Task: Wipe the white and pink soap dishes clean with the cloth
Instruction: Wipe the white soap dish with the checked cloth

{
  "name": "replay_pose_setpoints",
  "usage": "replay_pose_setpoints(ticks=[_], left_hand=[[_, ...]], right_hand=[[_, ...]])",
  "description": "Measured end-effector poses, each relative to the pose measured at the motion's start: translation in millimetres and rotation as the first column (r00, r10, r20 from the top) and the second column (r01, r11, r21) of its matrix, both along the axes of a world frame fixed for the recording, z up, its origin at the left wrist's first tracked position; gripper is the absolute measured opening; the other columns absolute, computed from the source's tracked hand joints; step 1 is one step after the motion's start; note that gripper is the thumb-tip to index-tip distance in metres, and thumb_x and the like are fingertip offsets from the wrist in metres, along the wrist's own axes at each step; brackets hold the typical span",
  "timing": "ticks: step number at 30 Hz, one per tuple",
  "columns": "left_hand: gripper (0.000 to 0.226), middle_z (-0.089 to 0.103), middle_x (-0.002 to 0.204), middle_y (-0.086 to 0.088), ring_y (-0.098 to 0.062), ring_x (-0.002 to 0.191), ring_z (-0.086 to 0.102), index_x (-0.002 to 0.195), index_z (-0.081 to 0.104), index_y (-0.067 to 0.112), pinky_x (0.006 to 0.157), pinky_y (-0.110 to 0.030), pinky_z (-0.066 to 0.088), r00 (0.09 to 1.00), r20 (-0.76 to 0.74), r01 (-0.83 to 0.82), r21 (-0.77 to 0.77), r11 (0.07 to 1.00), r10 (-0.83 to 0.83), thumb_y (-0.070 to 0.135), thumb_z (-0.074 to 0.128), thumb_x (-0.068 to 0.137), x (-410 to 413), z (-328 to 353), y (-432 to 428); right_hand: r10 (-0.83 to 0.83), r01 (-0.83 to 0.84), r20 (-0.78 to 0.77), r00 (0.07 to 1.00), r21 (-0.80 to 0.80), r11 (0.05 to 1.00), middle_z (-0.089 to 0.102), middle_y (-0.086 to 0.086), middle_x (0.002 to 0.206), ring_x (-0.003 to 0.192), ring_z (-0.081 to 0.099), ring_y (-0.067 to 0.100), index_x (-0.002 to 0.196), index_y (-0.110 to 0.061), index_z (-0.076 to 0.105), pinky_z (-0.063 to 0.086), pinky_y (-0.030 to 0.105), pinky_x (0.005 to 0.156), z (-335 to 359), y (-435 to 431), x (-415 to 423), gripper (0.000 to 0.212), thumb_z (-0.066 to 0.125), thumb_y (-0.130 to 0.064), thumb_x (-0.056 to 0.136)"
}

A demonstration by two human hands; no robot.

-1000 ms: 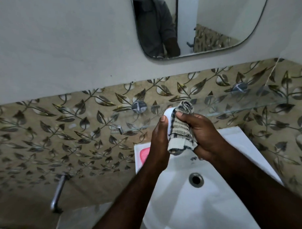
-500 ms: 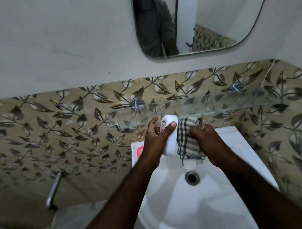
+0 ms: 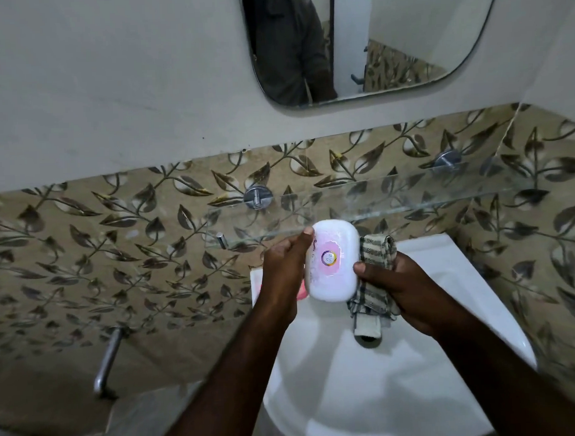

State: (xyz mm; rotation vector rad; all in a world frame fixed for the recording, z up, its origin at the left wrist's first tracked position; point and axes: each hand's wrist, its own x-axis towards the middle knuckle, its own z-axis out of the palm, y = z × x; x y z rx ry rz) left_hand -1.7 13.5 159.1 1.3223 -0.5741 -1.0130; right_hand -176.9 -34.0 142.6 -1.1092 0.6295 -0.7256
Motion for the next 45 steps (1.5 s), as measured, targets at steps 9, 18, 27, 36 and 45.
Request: replay_pose_setpoints(ticks=[9, 18, 27, 36, 45], left_hand=[[0.045, 0.066, 0.092, -0.013, -0.027, 0.085, 0.059, 0.094, 0.072, 0.007, 0.079, -0.039, 0.046, 0.904, -0.427, 0.010, -0.045, 0.999, -0.028, 0.041, 0.043, 0.094, -2.2, -27.3, -8.6], [0.064, 0.063, 0.120, -0.023, -0.030, 0.101, 0.065, 0.119, 0.065, -0.003, 0.096, -0.041, 0.051, 0.747, -0.606, 0.203, -0.181, 0.962, -0.271, 0.021, 0.085, 0.064, -24.6, -38.8, 4.8], [0.040, 0.073, 0.095, -0.016, -0.029, 0.083, 0.069, 0.105, 0.067, 0.003, 0.076, -0.045, 0.058, 0.977, -0.202, 0.039, -0.163, 0.986, -0.072, 0.002, 0.075, 0.065, -20.6, -29.6, 1.8], [0.062, 0.068, 0.122, -0.003, -0.019, 0.109, 0.066, 0.136, 0.046, 0.035, 0.091, -0.038, 0.055, 0.958, 0.179, 0.249, -0.122, 0.961, -0.225, 0.010, 0.070, 0.085, -34.7, -27.1, 1.2], [0.078, 0.063, 0.130, 0.002, -0.019, 0.116, 0.061, 0.129, 0.042, 0.058, 0.100, -0.041, 0.049, 0.939, 0.226, 0.287, -0.092, 0.953, -0.261, 0.007, 0.061, 0.072, -24.9, -28.1, -0.2]], right_hand=[[0.041, -0.071, 0.143, 0.989, 0.210, 0.975, 0.066, 0.021, 0.116, 0.094, 0.068, 0.032, 0.119, -0.005, 0.062, 0.058, 0.044, 0.074, -15.4, -0.3, -11.3, 0.053, 0.080, -0.018, 0.071], [0.139, -0.139, -0.053, 0.989, 0.018, 0.990, 0.064, 0.024, 0.121, 0.110, 0.063, 0.038, 0.123, -0.008, 0.060, 0.051, 0.054, 0.093, 3.8, -6.0, -8.1, 0.038, 0.068, -0.008, 0.086], [-0.435, 0.400, -0.224, 0.872, -0.184, 0.898, 0.075, 0.013, 0.093, 0.086, 0.070, 0.026, 0.097, -0.013, 0.070, 0.058, 0.045, 0.078, -10.7, -10.7, 0.2, 0.018, 0.070, -0.005, 0.081], [-0.467, 0.357, -0.234, 0.853, -0.392, 0.848, 0.071, -0.003, 0.093, 0.091, 0.068, 0.016, 0.099, -0.025, 0.063, 0.054, 0.047, 0.087, -2.7, -5.1, 7.7, 0.017, 0.067, -0.023, 0.083], [-0.378, 0.295, -0.245, 0.893, -0.317, 0.901, 0.074, 0.003, 0.096, 0.094, 0.070, 0.023, 0.103, -0.018, 0.067, 0.054, 0.050, 0.090, 1.0, -19.8, 0.4, 0.017, 0.063, -0.010, 0.089]])
